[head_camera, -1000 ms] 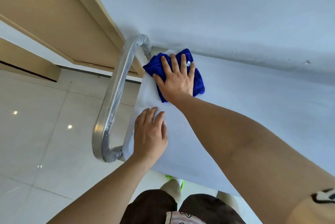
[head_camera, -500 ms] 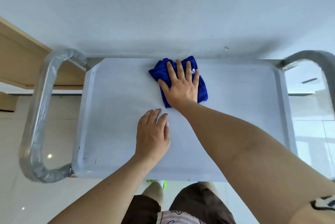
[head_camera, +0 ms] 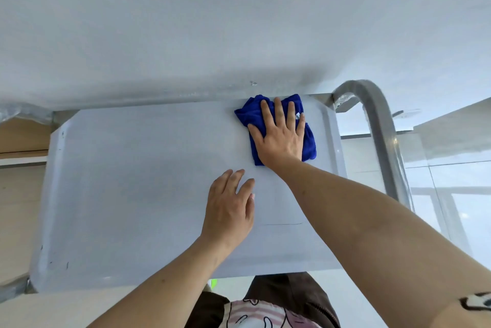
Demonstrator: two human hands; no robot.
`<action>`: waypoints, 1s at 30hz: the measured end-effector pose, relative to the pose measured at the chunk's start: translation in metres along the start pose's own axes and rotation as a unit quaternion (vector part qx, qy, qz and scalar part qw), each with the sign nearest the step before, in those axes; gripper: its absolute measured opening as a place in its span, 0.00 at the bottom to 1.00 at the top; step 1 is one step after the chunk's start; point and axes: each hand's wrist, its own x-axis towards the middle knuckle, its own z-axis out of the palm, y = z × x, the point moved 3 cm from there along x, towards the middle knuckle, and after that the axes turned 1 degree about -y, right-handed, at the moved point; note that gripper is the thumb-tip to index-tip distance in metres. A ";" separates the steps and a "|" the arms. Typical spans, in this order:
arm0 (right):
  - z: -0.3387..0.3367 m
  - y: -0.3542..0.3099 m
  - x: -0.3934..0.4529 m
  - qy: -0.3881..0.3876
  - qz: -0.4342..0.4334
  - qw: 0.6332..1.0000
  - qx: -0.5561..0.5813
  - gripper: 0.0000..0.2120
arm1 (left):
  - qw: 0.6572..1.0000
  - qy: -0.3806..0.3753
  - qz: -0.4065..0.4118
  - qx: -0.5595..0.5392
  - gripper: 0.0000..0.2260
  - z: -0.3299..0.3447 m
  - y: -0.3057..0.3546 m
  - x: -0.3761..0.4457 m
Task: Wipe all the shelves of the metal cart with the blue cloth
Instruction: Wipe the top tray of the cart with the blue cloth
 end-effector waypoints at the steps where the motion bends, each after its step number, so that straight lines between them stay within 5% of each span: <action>1: -0.002 0.007 0.001 0.001 -0.001 1.000 0.001 0.34 | 1.000 0.000 0.002 0.005 0.13 0.001 0.005 0.001; 9: -0.015 0.052 -0.004 0.005 0.050 0.999 0.010 0.35 | 0.999 -0.004 -0.017 0.028 0.09 0.006 0.019 -0.011; 17: -0.008 0.061 -0.062 -0.015 0.107 0.994 0.013 0.36 | 0.969 -0.222 -0.033 0.105 0.30 0.031 0.025 -0.033; 30: 0.033 0.051 -0.257 -0.015 0.153 0.988 0.020 0.37 | 0.975 -0.217 -0.026 0.050 0.30 0.037 0.011 -0.041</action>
